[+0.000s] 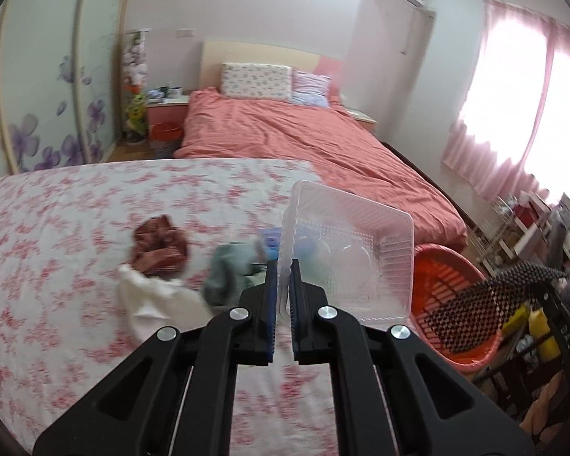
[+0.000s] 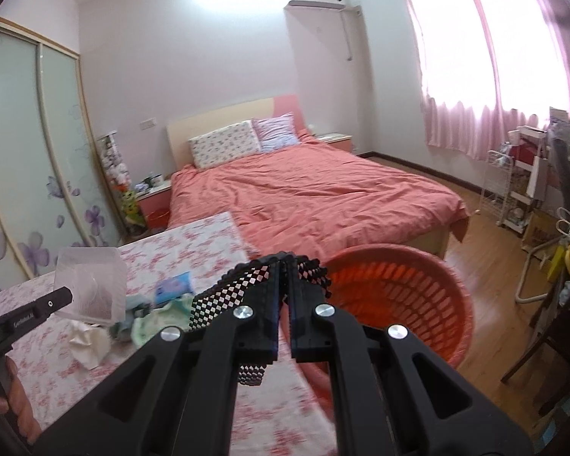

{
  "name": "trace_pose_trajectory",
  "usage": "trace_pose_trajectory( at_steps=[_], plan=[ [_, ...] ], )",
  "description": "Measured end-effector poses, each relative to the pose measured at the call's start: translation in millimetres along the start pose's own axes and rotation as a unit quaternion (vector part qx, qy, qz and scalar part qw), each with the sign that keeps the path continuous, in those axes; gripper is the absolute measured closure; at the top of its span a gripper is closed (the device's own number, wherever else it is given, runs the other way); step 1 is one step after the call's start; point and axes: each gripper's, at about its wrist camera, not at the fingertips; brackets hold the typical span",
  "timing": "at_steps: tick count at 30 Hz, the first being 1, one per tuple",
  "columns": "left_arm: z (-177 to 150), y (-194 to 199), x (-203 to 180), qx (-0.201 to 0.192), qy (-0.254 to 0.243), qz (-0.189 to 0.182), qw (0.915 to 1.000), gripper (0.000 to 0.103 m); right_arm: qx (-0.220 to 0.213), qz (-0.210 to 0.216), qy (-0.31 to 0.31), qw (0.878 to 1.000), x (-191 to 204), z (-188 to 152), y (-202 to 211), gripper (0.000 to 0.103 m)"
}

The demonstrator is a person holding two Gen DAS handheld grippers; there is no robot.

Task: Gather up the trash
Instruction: 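Carry the tray and checkered mesh over the orange basket with both tools, then open both tools to drop the tray and mesh into the basket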

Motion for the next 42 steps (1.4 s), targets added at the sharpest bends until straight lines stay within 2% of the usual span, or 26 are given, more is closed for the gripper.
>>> trace_pose_trajectory(
  at_steps=[10,18,35,40,42],
  plan=[
    [3.6,-35.3,-67.2,0.020,-0.041,-0.047,0.9978,0.097,-0.012,-0.058,-0.018,0.998,-56.0,12.8,-11.5,0.098],
    [0.9,-60.8,-112.8,0.037,-0.070,-0.070,0.9944,0.097,-0.010,-0.081,-0.041,0.996,-98.3,17.8,-25.3,0.098],
    [-7.7,-104.8,-179.6,0.075,-0.115,-0.104,0.9851,0.097,0.006,-0.097,-0.061,0.993,-142.9,24.2,-58.6,0.097],
    [-13.1,-114.2,-189.7,0.092,-0.123,-0.113,0.9816,0.095,0.022,-0.090,-0.067,0.993,-146.3,22.5,-71.6,0.094],
    [-15.2,-116.9,-192.2,0.097,-0.126,-0.116,0.9803,0.091,0.029,-0.089,-0.066,0.993,-145.0,20.3,-76.5,0.086]
  ],
)
Point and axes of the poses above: each gripper's, at about its wrist camera, not at the fingertips, and y roughly against the way its jaws point, x to its left, z to its top, and after that the axes turned 7 degrees about -y, right-handed
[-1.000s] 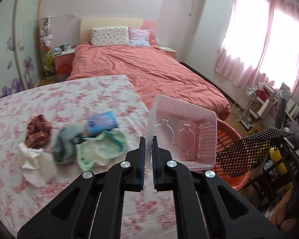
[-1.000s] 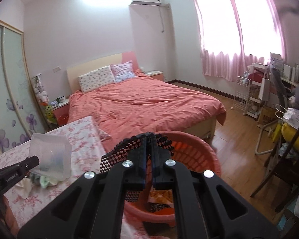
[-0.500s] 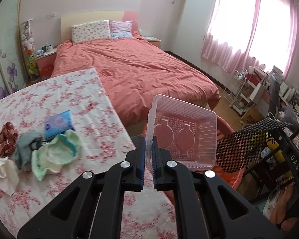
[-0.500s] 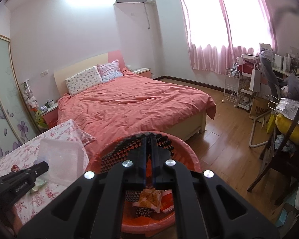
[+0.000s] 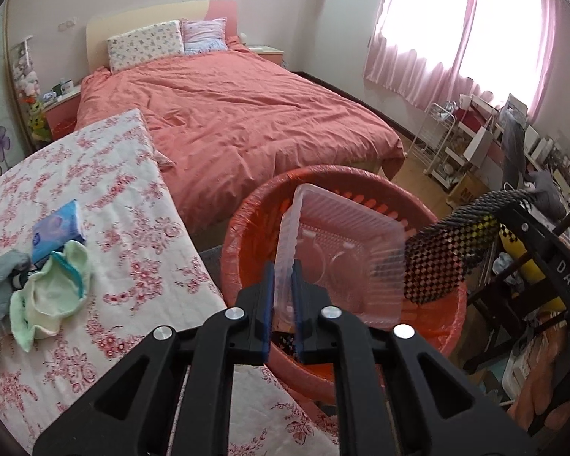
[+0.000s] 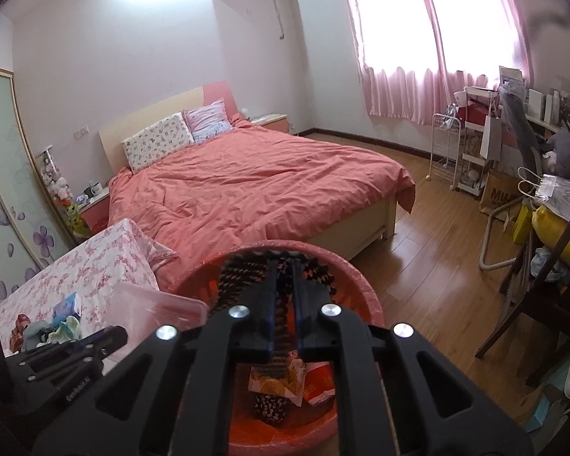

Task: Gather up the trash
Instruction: 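Open both tools to drop the tray and mesh into the basket, then grasp the crumpled white tissue with the left tool while the right tool grasps the pale green cloth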

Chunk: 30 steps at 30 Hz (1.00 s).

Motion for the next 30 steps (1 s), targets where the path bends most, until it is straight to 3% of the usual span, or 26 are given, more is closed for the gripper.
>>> trace_pose_trajectory(
  at_steps=[4,11,17,25,30],
  plan=[
    [-1.8,-2.3,0.6,0.004,0.003,-0.008,1.0000,0.077,0.009,0.003,-0.006,1.000,-0.6,-2.4,-6.7,0.076],
    [-4.0,3.3,10.6,-0.001,0.010,0.001,1.0000,0.076,0.007,-0.001,-0.002,1.000,1.8,-4.8,-4.7,0.070],
    [-13.4,21.7,36.1,-0.013,0.026,0.022,0.9993,0.069,0.008,0.004,0.008,1.000,12.8,-9.7,1.9,0.069],
    [-36.9,64.1,88.9,-0.036,0.055,0.071,0.9953,0.065,0.021,0.034,0.043,0.998,62.5,-28.9,9.8,0.067],
    [-59.5,96.2,132.2,-0.052,0.078,0.121,0.9882,0.060,0.032,0.064,0.071,0.995,104.9,-46.2,16.2,0.067]
  ],
)
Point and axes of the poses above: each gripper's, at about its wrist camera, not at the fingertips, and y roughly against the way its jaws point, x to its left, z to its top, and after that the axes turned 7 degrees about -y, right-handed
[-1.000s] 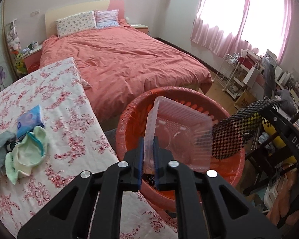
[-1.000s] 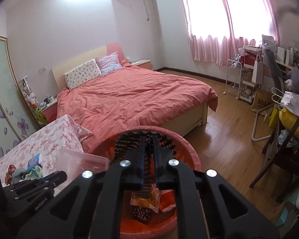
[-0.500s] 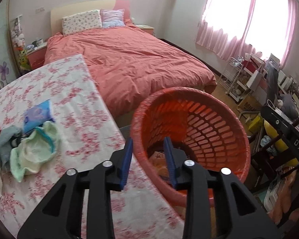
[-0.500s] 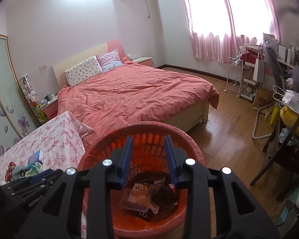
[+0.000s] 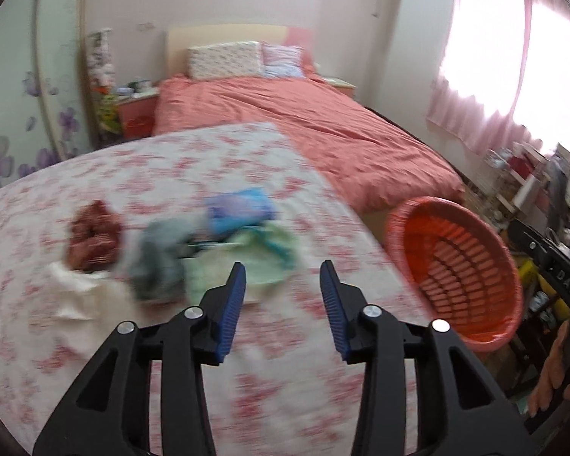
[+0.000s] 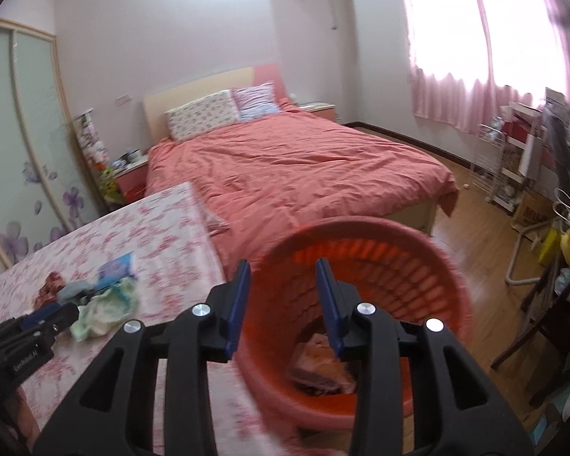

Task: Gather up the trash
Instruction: 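Grasp the crumpled white tissue with the left tool while the right tool grasps the pale green cloth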

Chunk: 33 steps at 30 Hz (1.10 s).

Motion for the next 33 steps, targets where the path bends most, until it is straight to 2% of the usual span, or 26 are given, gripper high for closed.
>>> trace_pose_trajectory(
  at_steps=[2,6,9,14,18,21,23,25,29,33],
  plan=[
    [-5.2,7.2,22.1,-0.004,0.011,0.020,0.9997,0.058,0.004,0.013,0.011,1.000,17.7,-5.8,1.1,0.067],
    [-21.2,19.2,74.7,-0.008,0.047,0.070,0.9964,0.046,0.016,0.037,0.036,0.999,52.4,-19.6,2.6,0.066],
    [-32.1,17.9,110.5,0.005,0.077,0.091,0.9928,0.044,0.026,0.051,0.055,0.997,78.3,-32.7,2.4,0.066],
    [-44.0,-3.7,153.7,0.043,0.133,0.076,0.9872,0.043,0.040,0.064,0.076,0.994,104.2,-47.0,0.2,0.066],
    [-49.6,-22.7,163.4,0.062,0.159,0.049,0.9841,0.043,0.046,0.069,0.087,0.993,116.9,-52.5,-1.2,0.066],
    [-49.1,-25.0,160.4,0.060,0.157,0.036,0.9852,0.043,0.049,0.069,0.096,0.992,120.7,-56.8,-0.9,0.066],
    [-49.1,-28.2,156.3,0.060,0.158,0.022,0.9854,0.049,0.051,0.069,0.100,0.991,123.5,-59.0,-3.0,0.066],
    [-48.4,-30.6,152.6,0.061,0.160,0.005,0.9852,0.063,0.055,0.069,0.101,0.991,125.2,-61.0,-5.1,0.066],
    [-47.7,-28.9,145.0,0.052,0.150,0.004,0.9873,0.075,0.059,0.069,0.103,0.991,127.9,-63.9,-7.9,0.066],
    [-49.7,-20.0,144.5,0.041,0.142,0.013,0.9890,0.079,0.060,0.072,0.107,0.990,131.8,-65.8,-8.5,0.066]
  ],
)
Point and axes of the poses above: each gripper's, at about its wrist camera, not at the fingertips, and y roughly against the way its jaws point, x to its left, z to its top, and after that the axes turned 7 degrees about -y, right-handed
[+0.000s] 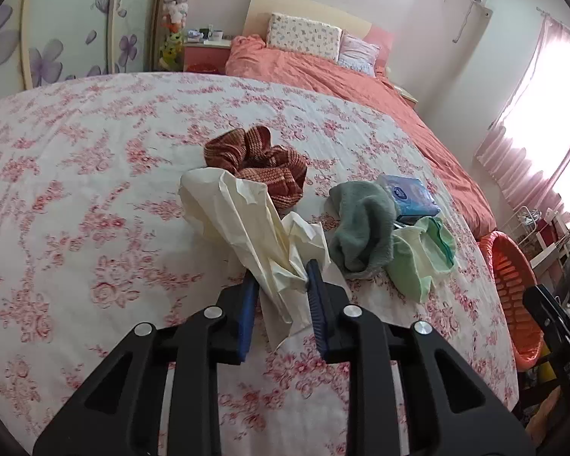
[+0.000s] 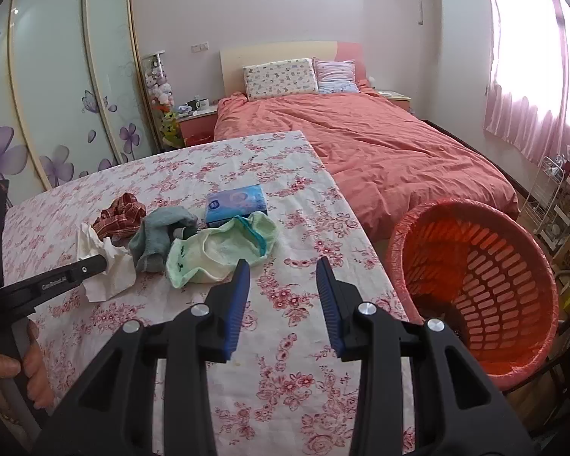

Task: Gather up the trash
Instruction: 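Grasp the crumpled white tissue with the left tool while the right tool grasps the pale green cloth, then carry the tissue and green cloth over the orange basket with both tools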

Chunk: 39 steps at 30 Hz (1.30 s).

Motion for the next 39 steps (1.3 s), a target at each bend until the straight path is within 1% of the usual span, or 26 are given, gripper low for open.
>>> trace_pose_trajectory(
  at_steps=[6,10,14,18,22,23,24,25,27,29,31,33,36,39],
  plan=[
    [-4.5,23.3,12.9,-0.020,-0.001,0.015,0.9997,0.080,0.009,0.011,0.004,1.000,11.3,0.1,-8.0,0.066],
    [-6.3,35.9,25.9,-0.030,0.002,0.032,0.9991,0.080,0.022,0.028,0.006,0.999,27.7,1.1,-19.5,0.066],
    [-6.4,45.8,40.6,-0.036,0.010,0.054,0.9979,0.080,0.040,0.043,0.015,0.998,52.1,3.7,-39.4,0.066],
    [-5.7,52.5,50.8,-0.039,0.016,0.064,0.9970,0.080,0.065,0.041,0.027,0.997,70.3,4.6,-62.9,0.067],
    [-6.1,54.3,55.4,-0.039,0.016,0.070,0.9967,0.080,0.096,0.026,0.040,0.994,81.0,2.6,-85.6,0.067],
    [-6.4,54.0,56.1,-0.038,0.015,0.071,0.9966,0.080,0.104,0.022,0.044,0.993,82.8,1.3,-90.3,0.068],
    [-6.6,54.1,56.5,-0.038,0.015,0.071,0.9966,0.080,0.114,0.018,0.047,0.992,82.4,-1.0,-94.3,0.082],
    [-7.4,54.7,56.8,-0.038,0.015,0.070,0.9967,0.080,0.125,0.015,0.048,0.991,81.1,-4.3,-99.0,0.082],
    [-8.3,54.4,56.8,-0.038,0.014,0.070,0.9967,0.080,0.115,0.021,0.053,0.992,77.2,-9.0,-95.9,0.090],
    [-7.9,53.2,56.0,-0.036,0.013,0.069,0.9969,0.080,0.116,0.023,0.053,0.992,74.0,-11.1,-93.1,0.093],
    [-8.2,52.3,55.5,-0.034,0.013,0.067,0.9971,0.080,0.115,0.022,0.049,0.992,68.2,-11.3,-88.0,0.094],
    [-8.2,52.6,53.5,-0.035,0.011,0.065,0.9972,0.080,0.104,0.028,0.039,0.993,59.4,-9.3,-77.4,0.094],
    [-7.6,52.0,50.3,-0.035,0.007,0.063,0.9974,0.080,0.078,0.037,0.021,0.996,46.4,-1.7,-57.4,0.094],
    [-7.4,51.9,46.2,-0.035,0.003,0.060,0.9976,0.080,0.050,0.032,0.016,0.998,36.4,7.3,-39.3,0.094]
  ],
)
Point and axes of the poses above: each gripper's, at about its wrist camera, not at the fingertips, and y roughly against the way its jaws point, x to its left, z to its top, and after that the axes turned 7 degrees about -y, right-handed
